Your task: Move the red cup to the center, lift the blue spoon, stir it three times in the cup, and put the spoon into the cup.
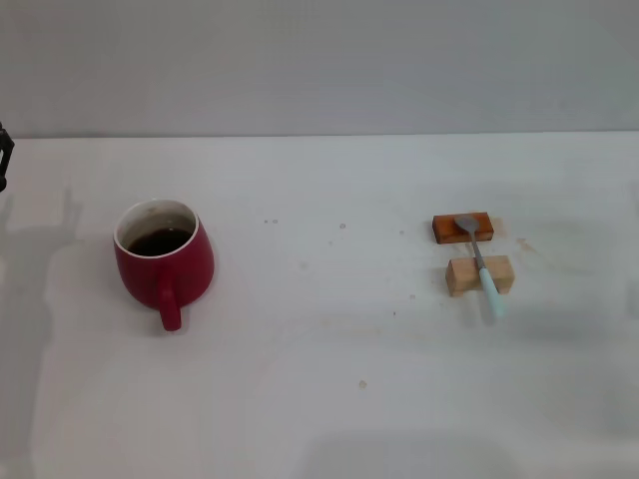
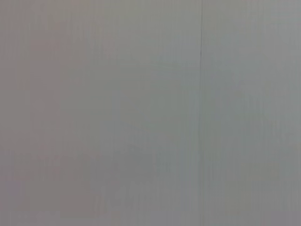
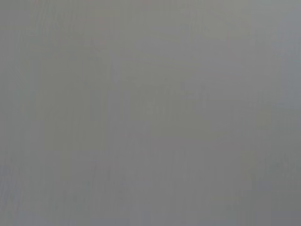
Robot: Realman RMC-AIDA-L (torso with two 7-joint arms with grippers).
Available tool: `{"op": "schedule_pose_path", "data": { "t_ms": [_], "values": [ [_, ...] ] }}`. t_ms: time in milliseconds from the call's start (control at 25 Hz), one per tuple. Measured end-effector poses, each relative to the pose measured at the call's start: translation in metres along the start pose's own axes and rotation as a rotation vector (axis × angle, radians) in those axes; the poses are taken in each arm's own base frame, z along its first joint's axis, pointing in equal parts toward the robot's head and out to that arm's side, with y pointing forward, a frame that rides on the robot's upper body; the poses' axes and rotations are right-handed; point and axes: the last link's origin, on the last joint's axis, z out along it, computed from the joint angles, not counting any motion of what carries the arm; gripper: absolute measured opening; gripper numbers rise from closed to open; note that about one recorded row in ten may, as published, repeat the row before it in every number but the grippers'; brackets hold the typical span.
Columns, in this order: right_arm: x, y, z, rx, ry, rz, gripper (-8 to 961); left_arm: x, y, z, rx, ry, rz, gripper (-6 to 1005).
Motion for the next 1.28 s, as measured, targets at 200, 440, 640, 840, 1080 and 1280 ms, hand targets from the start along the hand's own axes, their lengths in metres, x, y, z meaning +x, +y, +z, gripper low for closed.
{"op": "schedule_pose_path", "data": {
  "t_ms": [200, 440, 640, 840, 1080, 1280],
  "values": [
    [-0.0002, 0.0002, 0.0003, -0.001, 0.000, 0.000, 742, -0.0007, -0.0001, -0.0012, 0.002, -0.002, -0.004, 787],
    [-0.0014, 0.0009, 0.0019, -0.003, -0.005, 0.000, 741, 0.0000, 0.0001, -0.0003, 0.001, 0.000, -0.006, 787],
    [-0.0031, 0.0026, 0.0039, -0.006, -0.010, 0.001, 741, 0.0010, 0.0009, 0.0013, 0.000, 0.004, -0.008, 786],
    [-0.0033, 0.0028, 0.0042, -0.007, -0.011, 0.002, 742, 0.0016, 0.0018, 0.0021, -0.002, 0.006, -0.008, 785],
    [-0.0033, -0.0002, 0.0047, 0.009, -0.009, 0.006, 742, 0.0003, -0.0002, 0.0006, 0.001, 0.001, -0.002, 785],
    [-0.0022, -0.0046, 0.0040, 0.030, -0.005, 0.010, 741, -0.0018, -0.0033, -0.0011, 0.006, -0.009, 0.008, 784]
  ]
}}
